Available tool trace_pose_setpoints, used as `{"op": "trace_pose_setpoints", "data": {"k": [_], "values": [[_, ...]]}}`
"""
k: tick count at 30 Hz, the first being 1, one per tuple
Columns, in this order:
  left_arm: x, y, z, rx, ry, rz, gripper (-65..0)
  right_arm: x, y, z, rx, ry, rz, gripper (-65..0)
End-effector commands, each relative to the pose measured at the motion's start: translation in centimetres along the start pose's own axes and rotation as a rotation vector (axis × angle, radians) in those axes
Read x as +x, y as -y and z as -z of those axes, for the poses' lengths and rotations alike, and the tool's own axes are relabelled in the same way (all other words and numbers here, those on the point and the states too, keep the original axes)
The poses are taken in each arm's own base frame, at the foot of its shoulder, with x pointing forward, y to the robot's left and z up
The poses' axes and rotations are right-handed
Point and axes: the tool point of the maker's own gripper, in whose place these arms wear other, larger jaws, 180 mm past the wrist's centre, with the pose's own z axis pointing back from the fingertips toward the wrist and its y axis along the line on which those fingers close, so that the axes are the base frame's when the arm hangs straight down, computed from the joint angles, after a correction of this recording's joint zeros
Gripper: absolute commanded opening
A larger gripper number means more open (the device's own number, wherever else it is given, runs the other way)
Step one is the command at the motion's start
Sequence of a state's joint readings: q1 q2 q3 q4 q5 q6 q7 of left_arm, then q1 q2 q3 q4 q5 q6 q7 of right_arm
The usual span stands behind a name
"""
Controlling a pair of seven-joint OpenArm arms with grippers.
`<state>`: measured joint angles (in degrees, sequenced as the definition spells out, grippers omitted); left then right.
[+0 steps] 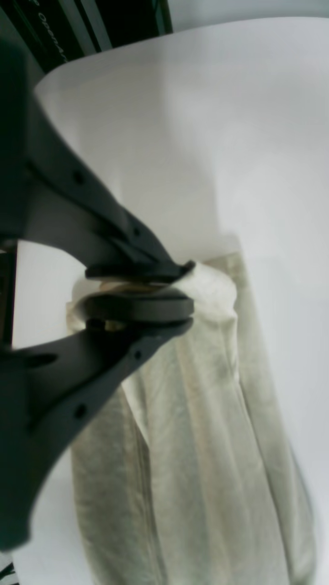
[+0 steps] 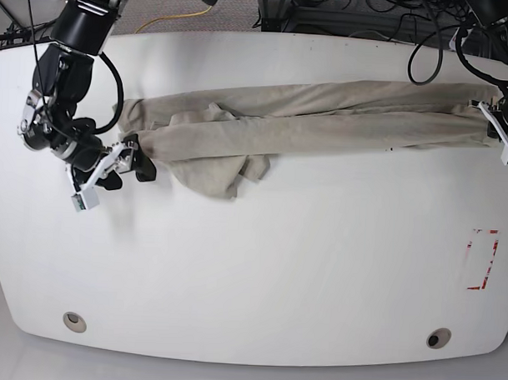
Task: Fold the T-shirt properly
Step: 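Pull the shirt strip taut between both grippers and straighten it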
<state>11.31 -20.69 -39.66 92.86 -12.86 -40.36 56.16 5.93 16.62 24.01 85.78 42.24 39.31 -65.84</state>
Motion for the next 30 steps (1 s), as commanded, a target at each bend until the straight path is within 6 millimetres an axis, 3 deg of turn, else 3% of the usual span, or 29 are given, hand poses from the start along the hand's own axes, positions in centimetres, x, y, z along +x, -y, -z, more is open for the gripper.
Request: {"op": "trace_pose_setpoints", "data": {"k": [1,7,19,22,28,30], "values": [[1.2,-1.1,-0.7,0.031,0.036,0.013,-61.5,1.7,-0.7,1.6,0.044,0.003,-0.027,-12.7],[1.1,-1.1,-0.7,0.030,0.034,0.014,-61.5,1.3,-3.1,5.4,0.097,-0.092,-0.073,-12.7],[1.1,-1.2,-0.8,0.033,0.033,0.011,-61.5,-0.3,-4.4,8.1,0.030,-0.179,-0.125,-13.8],[1.1,-1.1,-0.7,0.031,0.032,0.013,-61.5,-0.3,-4.7,8.3,0.036,-0.176,-0.122,-23.9],[1.1,-1.1,-0.7,0.030,0.034,0.014,-61.5,-0.3,-4.7,8.3,0.037,-0.173,-0.121,-57.5],[1.2,-1.1,-0.7,0.031,0.035,0.014,-61.5,0.0,-4.8,8.3,0.038,-0.159,-0.122,-63.9]]}}
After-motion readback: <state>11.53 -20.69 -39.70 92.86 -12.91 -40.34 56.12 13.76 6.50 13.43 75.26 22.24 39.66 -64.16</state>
